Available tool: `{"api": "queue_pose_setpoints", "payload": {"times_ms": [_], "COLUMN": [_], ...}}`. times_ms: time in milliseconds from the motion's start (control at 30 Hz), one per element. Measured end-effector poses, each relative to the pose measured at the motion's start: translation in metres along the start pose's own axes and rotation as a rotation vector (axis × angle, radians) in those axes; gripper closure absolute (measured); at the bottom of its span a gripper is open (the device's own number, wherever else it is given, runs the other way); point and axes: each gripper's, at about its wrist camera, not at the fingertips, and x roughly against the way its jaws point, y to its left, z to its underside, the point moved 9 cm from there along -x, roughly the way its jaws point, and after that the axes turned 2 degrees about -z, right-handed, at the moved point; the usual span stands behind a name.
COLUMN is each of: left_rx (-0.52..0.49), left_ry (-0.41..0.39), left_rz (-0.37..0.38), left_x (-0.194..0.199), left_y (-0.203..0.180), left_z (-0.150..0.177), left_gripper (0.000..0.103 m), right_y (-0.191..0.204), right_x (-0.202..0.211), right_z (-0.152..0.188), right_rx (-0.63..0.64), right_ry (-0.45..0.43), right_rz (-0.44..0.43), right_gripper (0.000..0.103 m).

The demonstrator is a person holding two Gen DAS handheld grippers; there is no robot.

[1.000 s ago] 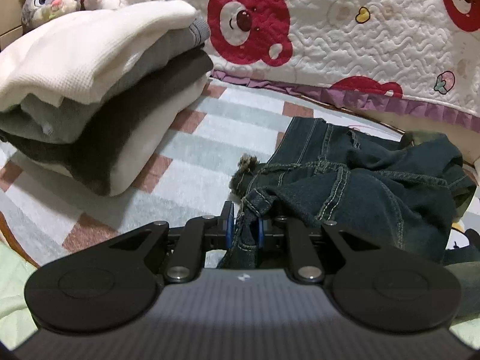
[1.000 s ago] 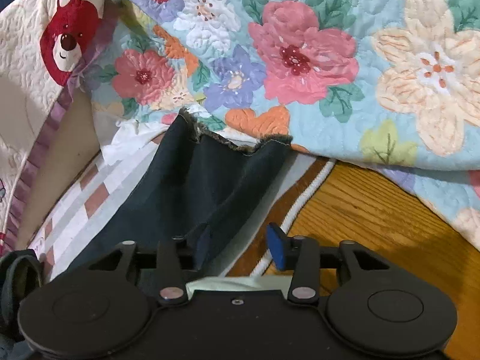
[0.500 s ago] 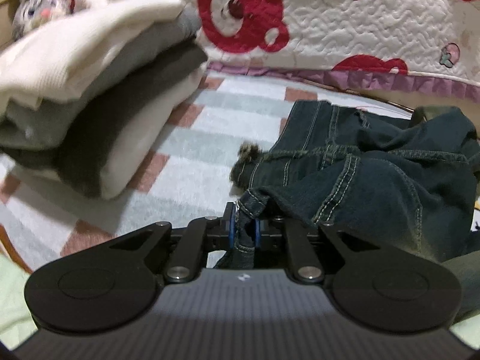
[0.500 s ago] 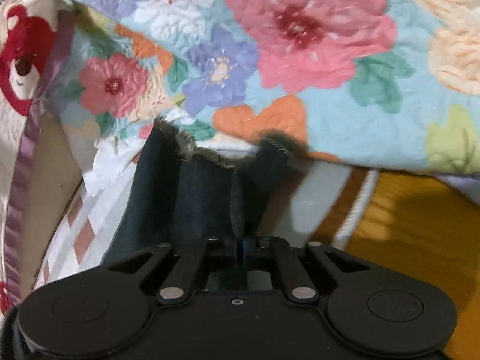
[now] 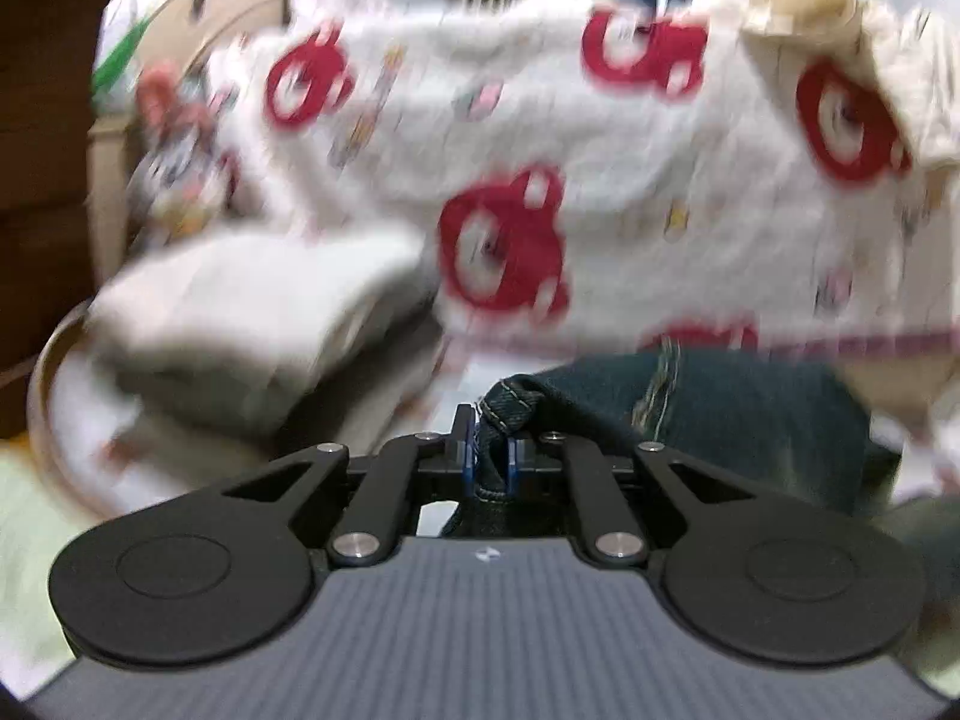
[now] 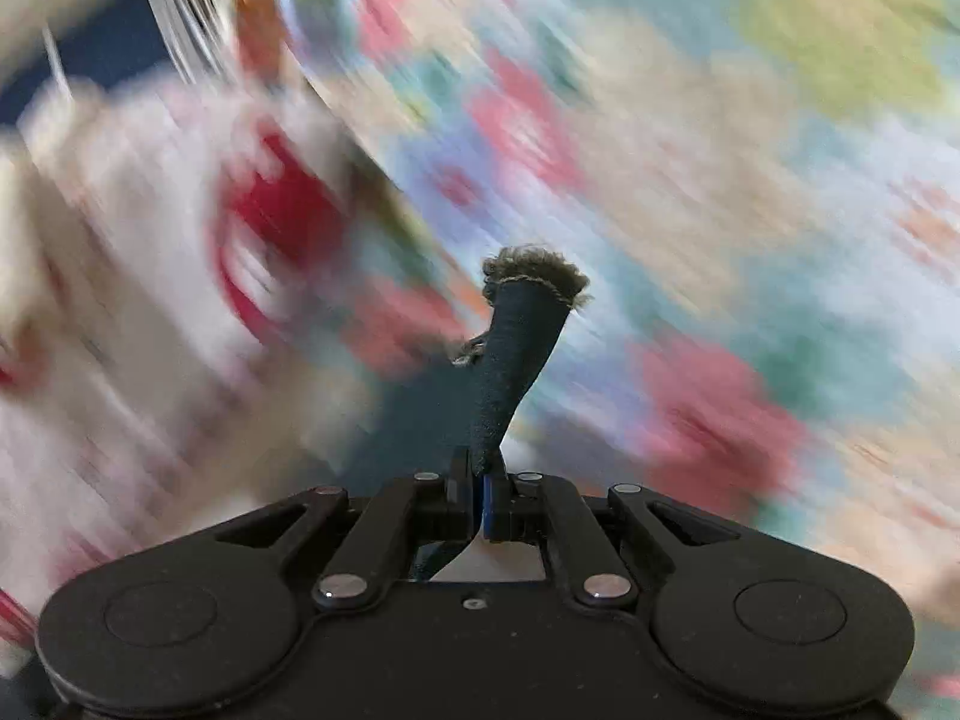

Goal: Fold clothes
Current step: 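Stretch the jeans leg away from the waistband and lay it flat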

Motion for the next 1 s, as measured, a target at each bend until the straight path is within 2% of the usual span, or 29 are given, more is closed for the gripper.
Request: {"api": "queue_pose_setpoints", "payload": {"times_ms": [67, 133, 233, 333, 400, 467, 567, 633, 667, 733, 767, 833, 933, 1000], "left_rx": [-0.014, -0.039, -0.123, -0.219, -0.263, -0.284, -0.225, -0.175, -0.118, -0.012, 0.009, -0.040, -0.181, -0.227], "left_ry": [0.108, 0.198, 0.173, 0.156, 0.129, 0.090, -0.011, -0.074, -0.091, -0.118, -0.098, 0.000, 0.247, 0.387], "left_rz": [0.016, 0.039, 0.002, -0.014, -0.011, -0.008, -0.018, -0.024, -0.025, -0.031, -0.049, -0.093, -0.096, -0.067], "left_x": [0.001, -0.003, -0.013, -0.025, -0.033, -0.038, -0.015, 0.003, 0.019, 0.050, 0.059, 0.061, 0.050, 0.046], "left_y": [0.000, -0.004, -0.017, -0.033, -0.043, -0.051, -0.053, -0.052, -0.043, -0.025, -0.017, -0.009, -0.009, -0.012], "left_z": [0.026, 0.044, 0.036, 0.026, 0.005, -0.026, -0.087, -0.122, -0.125, -0.126, -0.113, -0.071, 0.011, 0.056], "left_gripper": [0.094, 0.093, 0.094, 0.094, 0.094, 0.094, 0.094, 0.094, 0.094, 0.094, 0.094, 0.094, 0.093, 0.093], "right_y": [-0.036, -0.061, -0.081, -0.068, -0.048, -0.013, 0.043, 0.058, 0.062, 0.048, 0.037, 0.007, -0.035, -0.056], "right_x": [-0.011, -0.021, -0.034, -0.050, -0.059, -0.062, -0.046, -0.011, 0.008, 0.039, 0.050, 0.047, 0.019, 0.002], "right_z": [0.040, 0.069, 0.097, 0.095, 0.081, 0.050, -0.018, -0.057, -0.073, -0.076, -0.071, -0.044, 0.023, 0.063], "right_rx": [0.061, 0.058, 0.040, 0.099, 0.158, 0.221, 0.219, 0.166, 0.152, 0.188, 0.206, 0.265, 0.409, 0.504], "right_ry": [0.065, 0.112, 0.143, 0.159, 0.161, 0.134, 0.006, -0.113, -0.175, -0.263, -0.284, -0.230, -0.069, 0.017], "right_rz": [0.112, 0.156, 0.175, 0.135, 0.091, 0.016, -0.129, -0.213, -0.243, -0.212, -0.191, -0.139, -0.034, 0.065], "right_gripper": [0.098, 0.098, 0.098, 0.098, 0.098, 0.098, 0.098, 0.099, 0.099, 0.099, 0.099, 0.099, 0.099, 0.099]}}
